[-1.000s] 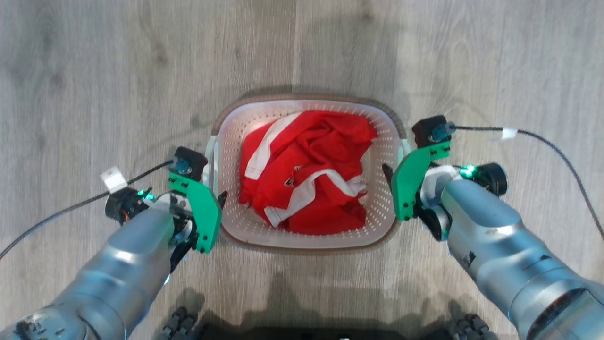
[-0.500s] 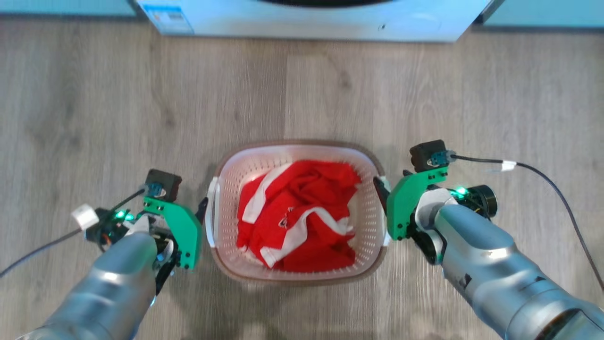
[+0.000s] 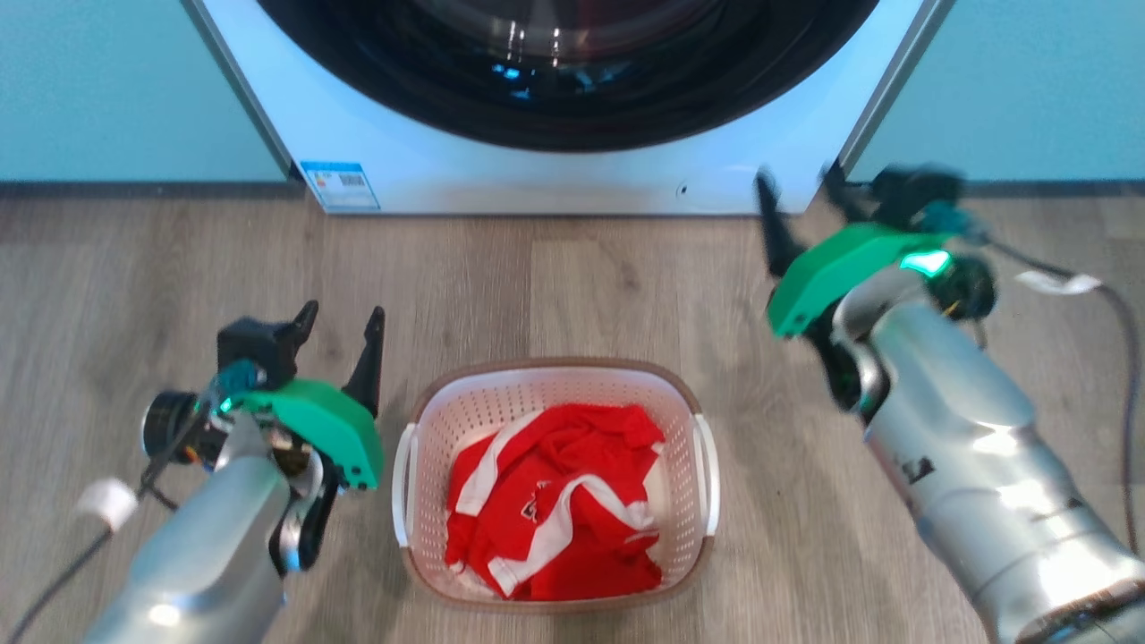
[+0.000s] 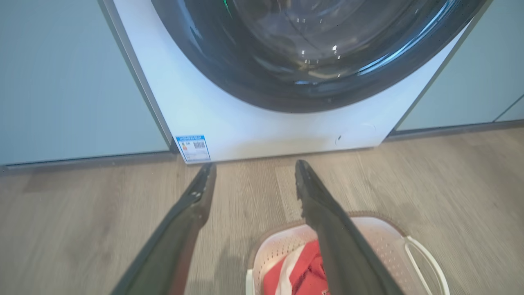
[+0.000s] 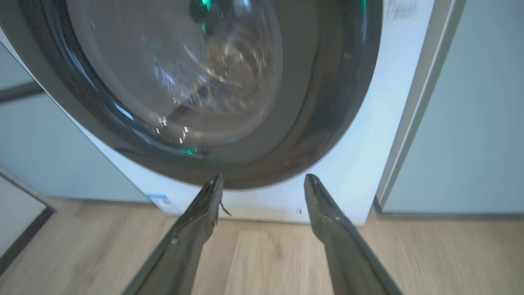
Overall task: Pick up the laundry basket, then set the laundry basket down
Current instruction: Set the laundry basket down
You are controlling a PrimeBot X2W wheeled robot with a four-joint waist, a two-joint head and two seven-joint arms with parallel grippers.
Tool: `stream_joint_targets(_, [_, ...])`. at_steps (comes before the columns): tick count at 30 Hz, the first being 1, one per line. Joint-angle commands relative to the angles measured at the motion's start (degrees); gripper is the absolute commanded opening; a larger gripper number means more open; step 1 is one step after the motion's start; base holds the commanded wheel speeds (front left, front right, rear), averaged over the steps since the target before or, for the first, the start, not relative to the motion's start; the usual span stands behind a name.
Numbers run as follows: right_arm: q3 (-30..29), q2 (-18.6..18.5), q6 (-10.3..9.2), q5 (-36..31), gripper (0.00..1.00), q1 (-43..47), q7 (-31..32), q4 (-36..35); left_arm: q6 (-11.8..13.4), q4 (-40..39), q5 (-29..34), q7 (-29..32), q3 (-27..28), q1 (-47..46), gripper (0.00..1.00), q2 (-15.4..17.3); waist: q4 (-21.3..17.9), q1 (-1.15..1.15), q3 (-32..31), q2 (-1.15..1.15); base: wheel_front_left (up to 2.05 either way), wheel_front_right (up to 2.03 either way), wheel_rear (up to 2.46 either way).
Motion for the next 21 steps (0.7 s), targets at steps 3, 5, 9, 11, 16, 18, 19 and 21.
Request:
stream_joint_targets(3, [-8.13,1.23,0.39,-8.94,1.0,8.71,-0.75,-12.24,1.78,-10.44,6.59,-0.55,9.43,3.77,1.0,1.75,-0.41,0.01,-2.84,0.0,0.0,0.0,0.0])
stream_joint_targets(5, [-10.9,1.58,0.39,-12.11,1.0,12.89,-0.75,-18.34,2.12,-15.81,10.35,-0.55,13.38,7.04,1.0,0.99,-0.52,0.01,-3.81,0.0,0.0,0.0,0.0])
stream_joint_targets(9, [-12.83,1.72,0.39,-13.56,1.0,18.12,-0.75,-25.91,1.33,-22.81,14.47,-0.55,18.78,11.66,1.0,-1.16,-0.56,0.01,-4.99,0.0,0.0,0.0,0.0])
stream_joint_targets(11, [-13.59,1.73,0.39,-13.45,1.0,21.02,-0.76,-29.94,0.29,-26.44,17.17,-0.55,21.4,14.34,1.0,-2.5,-0.66,0.01,-5.63,0.0,0.0,0.0,0.0])
stream_joint_targets(16, [-13.56,1.75,0.39,-14.16,1.0,26.87,-0.76,-38.3,-2.17,-32.33,22.07,-0.55,27.08,20.09,1.0,-6.26,-1.18,0.01,-6.63,0.0,0.0,0.0,0.0])
stream_joint_targets(18, [-13.13,1.75,0.39,-15.15,1.0,29.09,-0.76,-40.34,-3.48,-33.44,23.61,-0.55,28.71,22.11,1.0,-7.81,-1.37,0.01,-6.86,0.0,0.0,0.0,0.0])
stream_joint_targets(19, [-12.88,1.75,0.39,-15.97,1.0,30.12,-0.76,-40.98,-4.13,-33.66,24.31,-0.55,29.43,23.09,1.0,-8.57,-1.43,0.01,-6.99,0.0,0.0,0.0,0.0])
stream_joint_targets(21, [-13.02,1.75,0.39,-16.11,1.0,32.16,-0.76,-42.08,-5.47,-33.08,25.85,-0.55,30.35,24.96,1.0,-9.62,-1.6,0.01,-7.19,0.0,0.0,0.0,0.0])
